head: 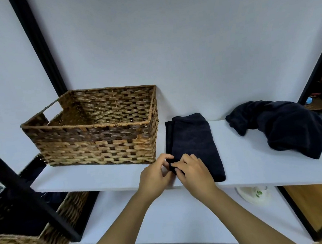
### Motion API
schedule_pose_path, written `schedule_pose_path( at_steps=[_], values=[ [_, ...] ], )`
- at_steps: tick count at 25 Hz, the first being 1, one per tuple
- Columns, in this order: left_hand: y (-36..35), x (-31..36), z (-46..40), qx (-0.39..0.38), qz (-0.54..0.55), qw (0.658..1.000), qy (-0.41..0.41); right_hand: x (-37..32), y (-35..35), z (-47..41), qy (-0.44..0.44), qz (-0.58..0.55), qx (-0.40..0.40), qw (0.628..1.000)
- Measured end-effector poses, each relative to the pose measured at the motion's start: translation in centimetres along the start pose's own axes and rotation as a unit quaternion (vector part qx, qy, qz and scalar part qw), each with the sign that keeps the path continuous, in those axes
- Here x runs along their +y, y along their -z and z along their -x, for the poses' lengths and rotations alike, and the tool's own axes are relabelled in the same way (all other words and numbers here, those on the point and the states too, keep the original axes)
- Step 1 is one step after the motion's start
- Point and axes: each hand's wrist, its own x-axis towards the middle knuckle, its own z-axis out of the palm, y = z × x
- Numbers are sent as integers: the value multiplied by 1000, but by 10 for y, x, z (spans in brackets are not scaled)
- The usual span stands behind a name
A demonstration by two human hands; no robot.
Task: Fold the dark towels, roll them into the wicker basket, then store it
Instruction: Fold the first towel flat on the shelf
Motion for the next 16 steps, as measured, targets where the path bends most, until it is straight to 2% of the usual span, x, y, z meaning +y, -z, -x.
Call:
schedule_pose_path(
  at_steps=[5, 11, 16],
  values=[
    [-3, 4, 3, 30, -46, 998, -14, -7, 9, 1, -15, 20, -10, 1000],
    [-5, 3, 4, 59, 2, 998, 7, 9, 27, 7, -82, 144, -40, 985],
    [-5, 0, 2, 66, 16, 997, 24, 44, 55, 20, -125, 180, -30, 975]
  ],
)
